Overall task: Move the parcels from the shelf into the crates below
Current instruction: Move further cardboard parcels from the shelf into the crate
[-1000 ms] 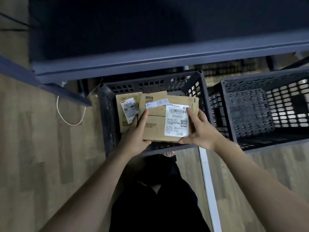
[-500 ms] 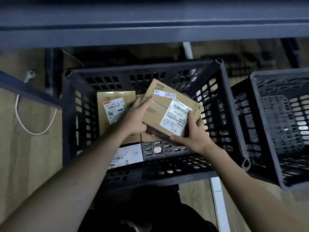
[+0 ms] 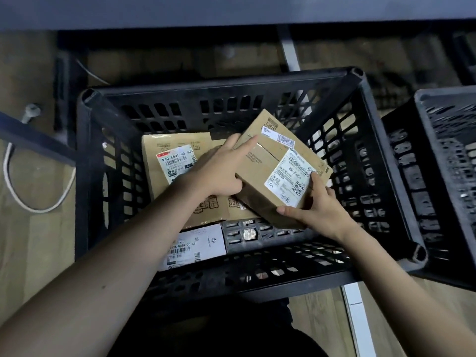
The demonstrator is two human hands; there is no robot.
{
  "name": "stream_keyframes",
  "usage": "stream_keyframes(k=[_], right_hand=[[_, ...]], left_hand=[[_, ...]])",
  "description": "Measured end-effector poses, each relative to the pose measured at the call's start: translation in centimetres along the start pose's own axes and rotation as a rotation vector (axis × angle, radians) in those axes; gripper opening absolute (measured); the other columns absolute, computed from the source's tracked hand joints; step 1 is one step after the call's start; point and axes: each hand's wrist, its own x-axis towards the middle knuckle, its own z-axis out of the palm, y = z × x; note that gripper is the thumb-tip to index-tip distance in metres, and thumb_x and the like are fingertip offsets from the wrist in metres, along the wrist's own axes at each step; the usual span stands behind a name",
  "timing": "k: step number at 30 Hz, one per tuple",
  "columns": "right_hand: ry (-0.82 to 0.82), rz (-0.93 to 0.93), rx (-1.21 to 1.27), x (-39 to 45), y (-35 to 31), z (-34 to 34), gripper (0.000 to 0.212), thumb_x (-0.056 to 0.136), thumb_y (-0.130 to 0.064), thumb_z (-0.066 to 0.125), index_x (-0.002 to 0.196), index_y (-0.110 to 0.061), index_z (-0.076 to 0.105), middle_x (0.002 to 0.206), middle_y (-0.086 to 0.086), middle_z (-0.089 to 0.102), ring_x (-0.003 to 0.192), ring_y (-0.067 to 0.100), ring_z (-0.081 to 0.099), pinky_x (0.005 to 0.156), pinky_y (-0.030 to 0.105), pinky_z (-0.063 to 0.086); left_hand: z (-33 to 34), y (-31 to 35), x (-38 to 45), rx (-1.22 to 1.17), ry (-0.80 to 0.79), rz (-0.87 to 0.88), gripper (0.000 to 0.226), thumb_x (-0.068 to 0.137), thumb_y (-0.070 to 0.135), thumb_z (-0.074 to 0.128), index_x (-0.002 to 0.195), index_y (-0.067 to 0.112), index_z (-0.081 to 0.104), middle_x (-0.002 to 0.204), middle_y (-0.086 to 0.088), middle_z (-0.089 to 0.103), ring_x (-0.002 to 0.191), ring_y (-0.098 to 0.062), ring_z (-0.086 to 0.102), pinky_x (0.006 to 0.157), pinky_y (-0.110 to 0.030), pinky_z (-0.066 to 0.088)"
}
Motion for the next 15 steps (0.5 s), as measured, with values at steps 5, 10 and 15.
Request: stream_keyframes(k=[5, 10, 15], right_hand=[[0.052, 0.001, -0.003, -0.1, 0.0, 0.0, 0.115, 0.064, -0.045, 0.083, 0.15, -0.025, 0.01, 0.145, 0.014, 0.03, 0.135, 0.025, 0.027, 0.109, 0.032, 0.024], [0.085, 0.0, -0.03, -0.4, 0.0, -0.5, 0.109, 0.064, -0.037, 0.086, 0.147, -0.023, 0.017, 0.143, 0.015, 0.029, 0.131, 0.025, 0.03, 0.105, 0.028, 0.025], [-0.002, 0.01, -0.146, 0.6, -1.0, 0.0, 0.116, 0.066, -0.032, 0.086, 0.15, -0.023, 0.006, 0.144, 0.017, 0.02, 0.131, 0.033, 0.033, 0.109, 0.031, 0.027]], left_hand=[[0.1, 0.0, -0.2, -0.051, 0.032, -0.014, 0.098, 0.071, 0.005, 0.057, 0.149, 0.04, 0.008, 0.148, 0.01, 0.017, 0.121, -0.02, 0.043, 0.09, -0.038, 0.048], [0.8, 0.5, -0.2, -0.047, 0.023, 0.014, 0.102, 0.072, 0.002, 0.058, 0.149, 0.039, 0.002, 0.145, 0.009, 0.015, 0.117, -0.022, 0.046, 0.087, -0.04, 0.05], [2.4, -1.3, -1.2, 0.039, -0.036, -0.05, 0.107, 0.074, 0.002, 0.067, 0.15, 0.03, -0.003, 0.152, -0.005, 0.016, 0.115, -0.026, 0.049, 0.086, -0.041, 0.05]])
